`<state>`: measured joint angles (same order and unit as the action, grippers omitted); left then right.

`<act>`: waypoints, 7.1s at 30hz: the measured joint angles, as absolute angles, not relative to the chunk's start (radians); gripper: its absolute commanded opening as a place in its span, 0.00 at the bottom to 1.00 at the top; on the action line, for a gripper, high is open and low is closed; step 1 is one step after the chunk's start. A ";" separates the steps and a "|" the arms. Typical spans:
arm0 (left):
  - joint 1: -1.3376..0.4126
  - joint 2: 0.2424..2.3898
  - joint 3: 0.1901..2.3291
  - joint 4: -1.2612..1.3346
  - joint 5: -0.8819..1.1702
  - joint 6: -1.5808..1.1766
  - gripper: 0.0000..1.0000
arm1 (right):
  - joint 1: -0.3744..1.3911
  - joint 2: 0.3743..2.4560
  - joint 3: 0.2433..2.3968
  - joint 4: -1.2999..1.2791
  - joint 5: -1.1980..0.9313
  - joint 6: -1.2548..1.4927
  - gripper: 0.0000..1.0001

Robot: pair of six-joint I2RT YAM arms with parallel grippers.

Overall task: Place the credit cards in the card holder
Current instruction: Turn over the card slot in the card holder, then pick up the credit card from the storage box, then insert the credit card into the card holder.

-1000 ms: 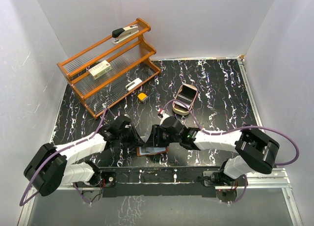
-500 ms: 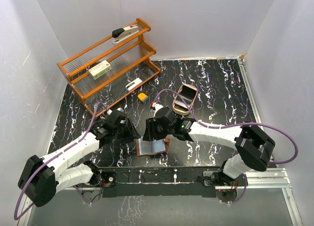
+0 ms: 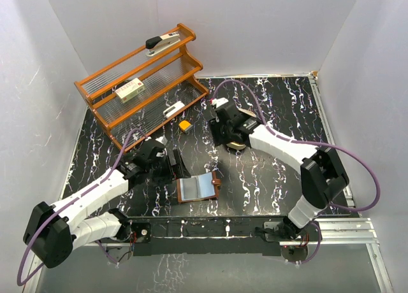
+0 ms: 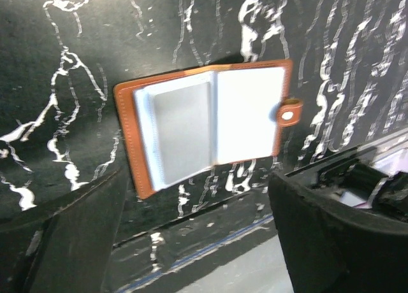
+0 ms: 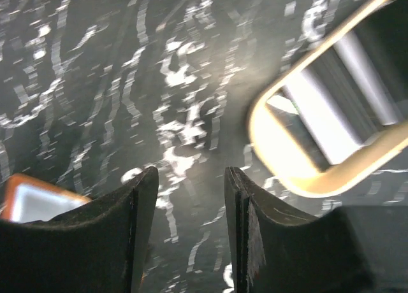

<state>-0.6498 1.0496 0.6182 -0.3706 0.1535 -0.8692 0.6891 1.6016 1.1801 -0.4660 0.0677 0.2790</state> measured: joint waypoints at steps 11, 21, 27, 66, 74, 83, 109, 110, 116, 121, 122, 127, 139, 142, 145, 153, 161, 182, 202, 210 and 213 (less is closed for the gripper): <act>-0.650 1.047 0.785 -0.488 0.176 -0.704 0.99 | 0.496 1.841 1.443 -0.552 0.303 -0.020 0.51; -0.650 1.004 0.784 -0.554 0.173 -0.592 0.99 | 0.450 2.044 1.608 -0.553 0.444 -0.227 0.51; -0.650 1.004 0.783 -0.560 0.150 -0.569 0.99 | 0.429 2.098 1.634 -0.550 0.475 -0.308 0.51; -0.650 0.989 0.783 -0.563 0.104 -0.561 0.99 | 0.386 2.118 1.648 -0.520 0.510 -0.384 0.33; -0.650 0.989 0.783 -0.563 0.104 -0.561 0.99 | 0.386 2.118 1.649 -0.520 0.509 -0.390 0.25; -0.650 0.989 0.768 -0.555 0.105 -0.561 0.99 | 0.386 2.116 1.660 -0.533 0.501 -0.383 0.18; -0.650 1.013 0.746 -0.541 0.122 -0.608 0.71 | 0.392 1.836 1.558 -0.707 0.285 -0.067 0.00; -0.650 1.013 0.738 -0.533 0.127 -0.616 0.69 | 0.392 1.803 1.537 -0.709 0.268 -0.034 0.00; -0.650 1.017 0.685 -0.495 0.175 -0.676 0.25 | 0.402 1.544 1.394 -0.690 0.119 0.125 0.00; -0.650 1.029 0.659 -0.441 0.202 -0.725 0.02 | 0.425 1.356 1.305 -0.664 0.002 0.259 0.00; -0.650 1.032 0.653 -0.432 0.205 -0.737 0.00 | 0.427 1.323 1.281 -0.654 -0.026 0.288 0.00; -0.650 1.061 0.620 -0.381 0.224 -0.777 0.00 | 0.432 1.195 1.127 -0.589 -0.171 0.433 0.00; -0.650 1.140 0.546 -0.294 0.224 -0.816 0.00 | 0.569 1.127 0.845 -0.453 -0.350 0.659 0.00; -0.650 1.167 0.527 -0.279 0.224 -0.820 0.00 | 0.630 1.142 0.814 -0.394 -0.363 0.698 0.00; -0.650 1.185 0.510 -0.260 0.224 -0.824 0.00 | 0.688 1.177 0.781 -0.330 -0.368 0.740 0.00; -0.650 1.211 0.489 -0.232 0.224 -0.827 0.00 | 0.795 1.291 0.754 -0.249 -0.345 0.792 0.00; -0.650 1.217 0.479 -0.209 0.225 -0.827 0.00 | 0.809 1.338 0.748 -0.199 -0.320 0.815 0.00; -0.650 1.217 0.473 -0.202 0.226 -0.826 0.00 | 0.810 1.411 0.679 -0.124 -0.313 0.852 0.00; -0.650 1.217 0.472 -0.201 0.226 -0.826 0.00 | 0.810 1.456 0.639 -0.047 -0.342 0.893 0.00; -0.650 1.220 0.472 -0.197 0.226 -0.825 0.00 | 0.810 1.456 0.609 0.011 -0.368 0.907 0.00; -0.650 1.220 0.472 -0.196 0.226 -0.825 0.00 | 0.810 1.458 0.599 0.032 -0.373 0.916 0.00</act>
<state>-0.6498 1.2201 0.4721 -0.1963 0.2264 -0.8246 0.8097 1.4578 0.5995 0.0319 -0.3733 0.9157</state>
